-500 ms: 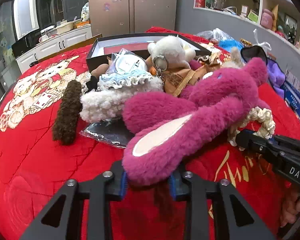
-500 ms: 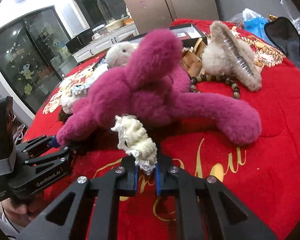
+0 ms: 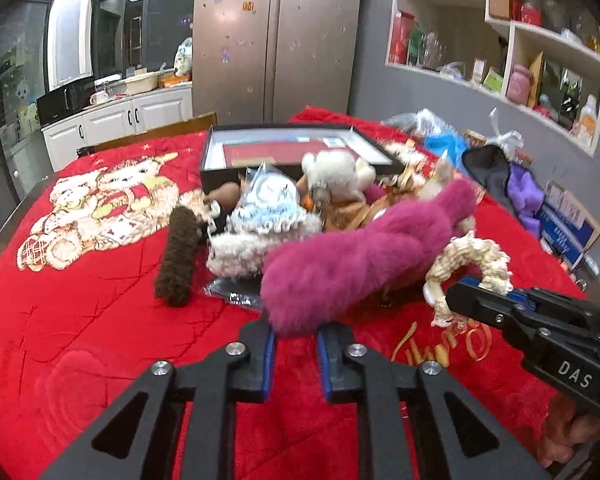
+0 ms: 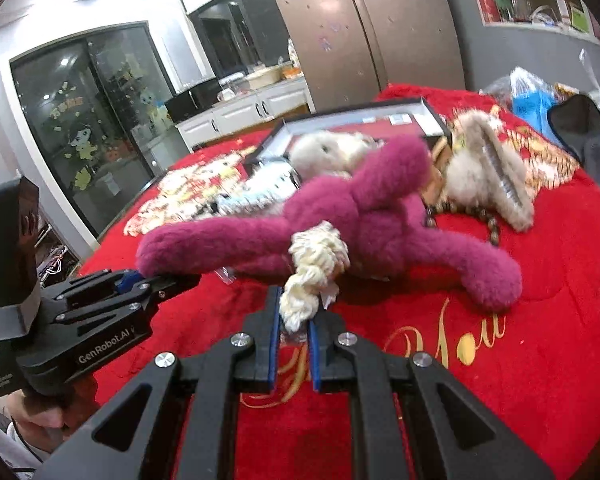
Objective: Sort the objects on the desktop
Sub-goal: 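Grasp the pink plush bunny with the left gripper while the right gripper grasps the cream crocheted ring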
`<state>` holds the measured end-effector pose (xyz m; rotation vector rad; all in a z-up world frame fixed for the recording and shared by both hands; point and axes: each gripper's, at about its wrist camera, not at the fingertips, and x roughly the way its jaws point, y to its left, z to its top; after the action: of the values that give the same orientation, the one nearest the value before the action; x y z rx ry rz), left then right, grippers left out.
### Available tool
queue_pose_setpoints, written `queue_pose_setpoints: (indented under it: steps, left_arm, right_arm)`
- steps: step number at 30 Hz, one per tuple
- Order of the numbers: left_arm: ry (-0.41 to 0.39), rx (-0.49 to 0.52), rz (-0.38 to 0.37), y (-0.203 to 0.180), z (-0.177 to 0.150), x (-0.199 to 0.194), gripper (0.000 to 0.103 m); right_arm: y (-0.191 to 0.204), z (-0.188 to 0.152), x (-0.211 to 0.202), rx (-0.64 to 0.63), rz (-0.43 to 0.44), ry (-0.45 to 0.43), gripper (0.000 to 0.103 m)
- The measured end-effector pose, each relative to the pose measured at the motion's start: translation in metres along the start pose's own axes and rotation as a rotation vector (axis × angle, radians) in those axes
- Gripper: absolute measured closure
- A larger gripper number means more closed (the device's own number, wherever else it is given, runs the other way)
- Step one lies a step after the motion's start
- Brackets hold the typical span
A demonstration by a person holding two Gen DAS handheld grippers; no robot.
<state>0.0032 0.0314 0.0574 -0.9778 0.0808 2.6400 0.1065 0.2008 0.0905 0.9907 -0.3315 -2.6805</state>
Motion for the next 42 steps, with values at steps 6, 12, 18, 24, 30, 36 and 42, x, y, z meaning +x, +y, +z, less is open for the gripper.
queue_pose_setpoints:
  steps: [6,12,18,24,30,36,42]
  left_arm:
    - [-0.069,-0.004,0.018,0.009,0.005,-0.027,0.103]
    - [-0.038,-0.024,-0.028,0.02,-0.007,-0.026,0.103]
    - [-0.035,0.012,-0.075,0.007,-0.018,-0.018,0.053]
    - [-0.007,0.037,-0.079,0.0,-0.009,0.005,0.044]
    - [0.055,0.083,-0.111,-0.012,-0.006,0.03,0.044]
    - [0.075,0.201,-0.046,-0.034,-0.009,0.045,0.042]
    - [0.087,0.277,0.007,-0.045,-0.01,0.057,0.037]
  right_arm:
    - [0.015,0.007,-0.027,-0.004,0.001,-0.05,0.091]
    - [0.024,0.006,-0.042,-0.008,-0.007,-0.067,0.091]
    - [0.015,0.0,-0.036,0.013,-0.004,-0.051,0.091]
    - [-0.001,-0.001,-0.034,0.034,-0.018,-0.044,0.091]
    - [-0.016,-0.001,-0.026,0.055,-0.02,-0.015,0.091]
    - [-0.03,-0.001,-0.018,0.081,-0.008,-0.002,0.091]
    - [-0.039,-0.001,-0.011,0.106,-0.001,0.008,0.091]
